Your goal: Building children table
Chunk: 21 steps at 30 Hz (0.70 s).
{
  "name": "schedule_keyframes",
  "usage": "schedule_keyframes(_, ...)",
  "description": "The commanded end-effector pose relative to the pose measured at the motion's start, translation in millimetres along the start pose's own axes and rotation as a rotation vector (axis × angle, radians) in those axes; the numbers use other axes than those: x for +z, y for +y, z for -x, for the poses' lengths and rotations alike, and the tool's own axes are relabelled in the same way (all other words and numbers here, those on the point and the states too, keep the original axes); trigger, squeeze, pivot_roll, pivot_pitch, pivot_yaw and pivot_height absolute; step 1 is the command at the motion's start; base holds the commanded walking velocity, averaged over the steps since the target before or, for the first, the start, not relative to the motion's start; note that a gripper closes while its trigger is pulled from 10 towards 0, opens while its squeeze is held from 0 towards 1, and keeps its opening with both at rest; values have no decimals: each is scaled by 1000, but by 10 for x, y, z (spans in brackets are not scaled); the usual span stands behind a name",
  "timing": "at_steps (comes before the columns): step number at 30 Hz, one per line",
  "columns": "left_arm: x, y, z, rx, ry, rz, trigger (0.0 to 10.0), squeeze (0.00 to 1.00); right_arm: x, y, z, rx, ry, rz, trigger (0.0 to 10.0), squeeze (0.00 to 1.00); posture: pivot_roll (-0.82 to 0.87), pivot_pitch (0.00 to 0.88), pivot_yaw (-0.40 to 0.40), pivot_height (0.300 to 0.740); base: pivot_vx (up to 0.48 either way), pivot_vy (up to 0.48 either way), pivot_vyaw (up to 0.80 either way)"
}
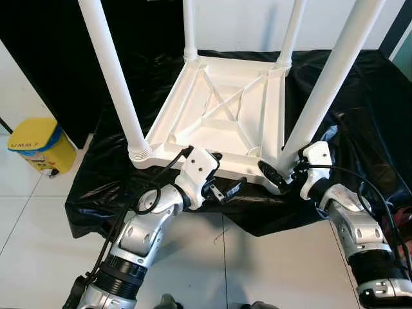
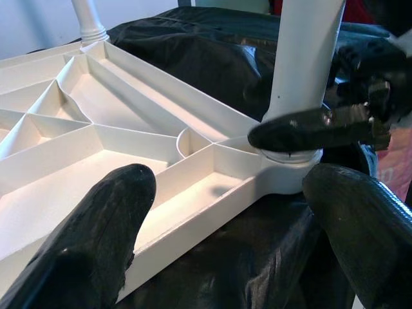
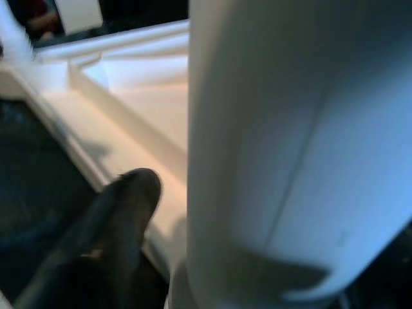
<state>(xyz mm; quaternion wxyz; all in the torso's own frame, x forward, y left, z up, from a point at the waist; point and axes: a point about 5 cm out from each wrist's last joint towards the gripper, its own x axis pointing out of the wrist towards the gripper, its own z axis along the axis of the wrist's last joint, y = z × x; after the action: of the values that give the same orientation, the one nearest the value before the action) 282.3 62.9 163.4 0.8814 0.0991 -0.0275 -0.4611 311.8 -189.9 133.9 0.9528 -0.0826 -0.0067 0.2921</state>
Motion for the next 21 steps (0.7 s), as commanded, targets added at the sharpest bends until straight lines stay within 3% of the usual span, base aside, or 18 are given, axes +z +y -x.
schedule_keyframes(1, 22, -15, 3, -3, -4, 1, 10000, 0, -37, 0, 0, 35, 23, 16, 0, 0, 0, 65, 4, 740, 0, 0, 0)
schedule_keyframes(9, 23, -18, 7, -9, -6, 0, 10000, 0, -59, 0, 17, 56, 27, 4, 0, 0, -3, 60, 5, 740, 0, 0, 0)
schedule_keyframes(10, 24, -22, 5, -14, -7, -2, 10000, 0, -67, 3, 22, 64, 29, -3, 3529, 0, -3, 58, 6, 740, 0, 0, 0)
schedule_keyframes(11, 25, -25, 4, -16, -7, -2, 10000, 0, -72, 4, 25, 70, 30, -9, 3529, 0, -3, 58, 6, 740, 0, 0, 0)
schedule_keyframes(12, 27, -30, 2, -20, -9, -3, 10000, 0, -83, 0, 27, 62, 31, -25, 10000, 0, -6, 57, 6, 740, 0, 0, 0)
schedule_keyframes(18, 22, -47, 0, -28, -8, -3, 10000, 0, -100, 31, 35, 44, 24, -66, 10000, 0, -8, 56, 5, 740, 0, 0, 0)
schedule_keyframes(21, 0, -58, -3, -29, 1, -2, 10000, 0, -98, 50, 30, -23, 12, -99, 10000, 0, -11, 57, 2, 740, 0, 0, 0)
